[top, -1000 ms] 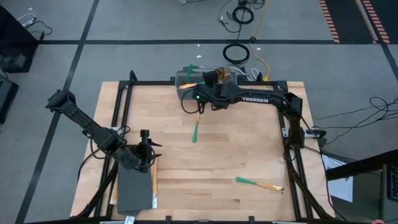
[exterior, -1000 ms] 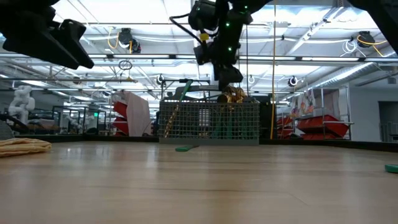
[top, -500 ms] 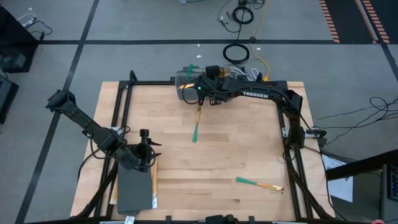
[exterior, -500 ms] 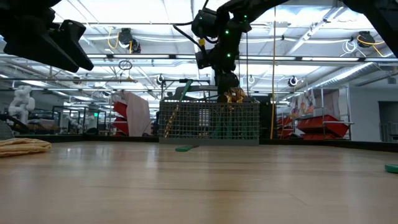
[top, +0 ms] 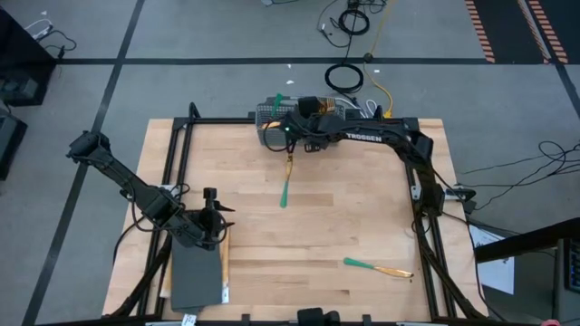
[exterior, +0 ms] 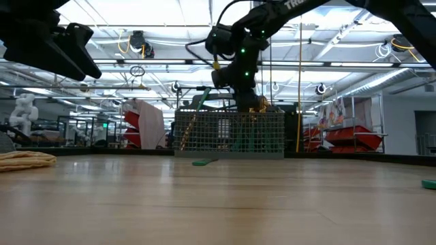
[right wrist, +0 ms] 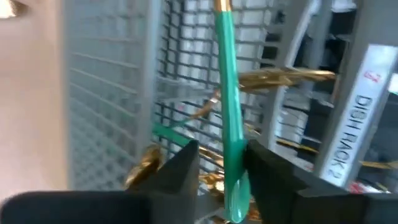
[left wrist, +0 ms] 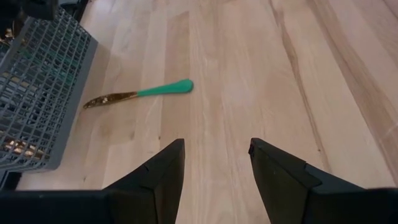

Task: Sort silverware
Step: Put the green knife into the gray silverware holder

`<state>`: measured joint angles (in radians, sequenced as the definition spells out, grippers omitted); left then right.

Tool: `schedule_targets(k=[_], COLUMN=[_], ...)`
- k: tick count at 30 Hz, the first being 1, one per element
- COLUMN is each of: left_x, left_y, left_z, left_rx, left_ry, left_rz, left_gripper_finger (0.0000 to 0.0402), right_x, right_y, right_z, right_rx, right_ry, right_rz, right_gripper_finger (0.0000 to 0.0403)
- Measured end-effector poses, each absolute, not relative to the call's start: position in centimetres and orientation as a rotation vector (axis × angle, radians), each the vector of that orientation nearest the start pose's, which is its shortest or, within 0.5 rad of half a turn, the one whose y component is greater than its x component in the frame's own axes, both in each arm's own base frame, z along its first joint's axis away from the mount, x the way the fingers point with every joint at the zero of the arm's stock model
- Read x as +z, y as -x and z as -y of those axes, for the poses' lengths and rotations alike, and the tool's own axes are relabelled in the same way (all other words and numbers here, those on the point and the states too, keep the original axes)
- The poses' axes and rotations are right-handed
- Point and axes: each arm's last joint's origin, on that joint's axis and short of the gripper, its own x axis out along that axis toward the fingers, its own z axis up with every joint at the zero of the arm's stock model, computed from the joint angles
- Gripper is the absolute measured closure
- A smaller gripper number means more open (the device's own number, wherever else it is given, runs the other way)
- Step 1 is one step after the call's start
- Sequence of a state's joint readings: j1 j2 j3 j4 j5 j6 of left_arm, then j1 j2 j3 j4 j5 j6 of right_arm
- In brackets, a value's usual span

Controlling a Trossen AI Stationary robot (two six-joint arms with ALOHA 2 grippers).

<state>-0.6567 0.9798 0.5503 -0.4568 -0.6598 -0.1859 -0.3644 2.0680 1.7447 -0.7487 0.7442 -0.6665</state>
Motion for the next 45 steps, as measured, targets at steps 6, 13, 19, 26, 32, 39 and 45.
schedule_targets(k=[6, 13, 19, 26, 32, 39, 45], left_x=[20.5, 20.5, 20.5, 20.5, 20.5, 20.5, 20.5], left_y=[-15.1, -15.1, -15.1, -15.1, -15.1, -15.1, -15.1], left_z=[9.4, 9.4, 9.4, 9.4, 9.4, 9.4, 9.4], left_rx=[0.073, 0.074, 0.074, 0.083, 0.085, 0.082, 0.082], left_ry=[-0.353, -0.35, -0.348, -0.323, -0.316, -0.324, -0.323], left_rz=[-0.696, -0.696, -0.696, -0.694, -0.694, -0.694, -0.694], left_gripper_finger=[0.0212, 0.0212, 0.0212, 0.0212, 0.0212, 0.0212, 0.0212], right_x=[23.6, 23.8, 23.9, 24.1, 24.5, 25.3, 25.5], right_y=[-40.8, -41.0, -41.0, -41.0, -41.4, -42.8, -43.2], right_z=[16.6, 15.5, 14.9, 14.9, 13.4, 11.5, 11.4], right_rx=[-0.637, -0.664, -0.727, -0.823, -0.8, -0.752, -0.719], right_ry=[0.847, 0.926, 0.991, 1.015, 1.246, 1.436, 1.47], right_rz=[-1.454, -1.48, -1.516, -1.526, -1.65, -1.689, -1.685], right_gripper_finger=[0.039, 0.04, 0.0402, 0.0402, 0.0403, 0.0403, 0.0403])
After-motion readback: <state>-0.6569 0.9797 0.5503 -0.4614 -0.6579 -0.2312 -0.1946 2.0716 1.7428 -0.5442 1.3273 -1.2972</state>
